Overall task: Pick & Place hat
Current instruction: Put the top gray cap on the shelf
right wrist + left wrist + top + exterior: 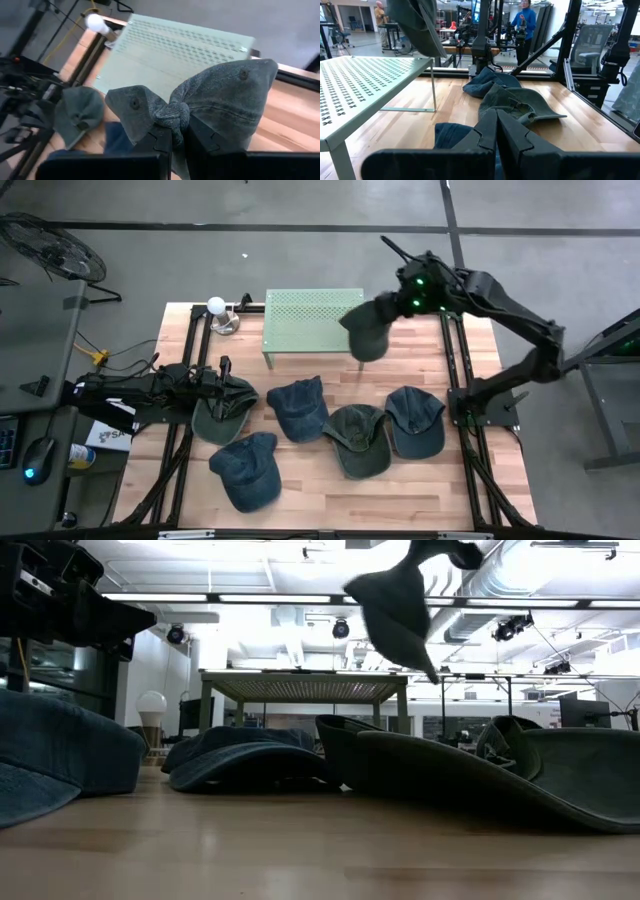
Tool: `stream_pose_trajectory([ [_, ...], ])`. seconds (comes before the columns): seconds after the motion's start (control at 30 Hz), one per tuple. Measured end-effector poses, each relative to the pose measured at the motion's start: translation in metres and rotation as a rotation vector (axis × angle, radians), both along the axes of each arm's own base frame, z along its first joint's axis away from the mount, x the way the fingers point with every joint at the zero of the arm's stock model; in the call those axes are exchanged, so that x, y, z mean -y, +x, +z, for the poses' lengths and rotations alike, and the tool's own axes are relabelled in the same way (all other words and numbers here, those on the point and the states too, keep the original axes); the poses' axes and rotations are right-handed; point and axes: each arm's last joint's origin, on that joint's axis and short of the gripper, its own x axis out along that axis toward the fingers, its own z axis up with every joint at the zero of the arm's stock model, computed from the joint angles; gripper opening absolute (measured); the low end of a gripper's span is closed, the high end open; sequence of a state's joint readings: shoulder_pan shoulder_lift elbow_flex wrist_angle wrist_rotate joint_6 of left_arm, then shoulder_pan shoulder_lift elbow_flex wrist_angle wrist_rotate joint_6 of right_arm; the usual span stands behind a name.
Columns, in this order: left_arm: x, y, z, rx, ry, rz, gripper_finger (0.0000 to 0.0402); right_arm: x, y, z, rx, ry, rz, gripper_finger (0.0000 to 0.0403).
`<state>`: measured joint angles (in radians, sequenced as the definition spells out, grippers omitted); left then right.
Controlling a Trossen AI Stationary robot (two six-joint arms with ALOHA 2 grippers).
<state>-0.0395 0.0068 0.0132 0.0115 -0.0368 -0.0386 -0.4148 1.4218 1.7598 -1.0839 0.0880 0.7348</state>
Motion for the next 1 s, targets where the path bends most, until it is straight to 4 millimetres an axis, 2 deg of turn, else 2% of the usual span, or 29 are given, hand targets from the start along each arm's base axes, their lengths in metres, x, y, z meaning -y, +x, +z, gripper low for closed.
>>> stream_pose_trajectory([
  [0.17,0.000,0.000,0.000,0.000,0.000,0.000,0.0005,0.005,0.028,0.011,0.030,-0.003,0.027,0.0018],
  [0.3,0.000,0.000,0.000,0.000,0.000,0.000,0.0005,0.013,0.051,0.009,0.028,0.003,0.038,0.0018],
  [0.47,0.000,0.000,0.000,0.000,0.000,0.000,0.0005,0.029,0.073,-0.001,0.038,0.007,0.023,0.0018],
  [0.73,0.000,0.000,0.000,0.000,0.000,0.000,0.0005,0.054,0.087,-0.020,0.008,0.005,-0.069,0.0018],
  [1.0,0.000,0.000,0.000,0.000,0.000,0.000,0.0005,0.070,0.114,-0.042,0.039,0.012,-0.079,0.0018],
])
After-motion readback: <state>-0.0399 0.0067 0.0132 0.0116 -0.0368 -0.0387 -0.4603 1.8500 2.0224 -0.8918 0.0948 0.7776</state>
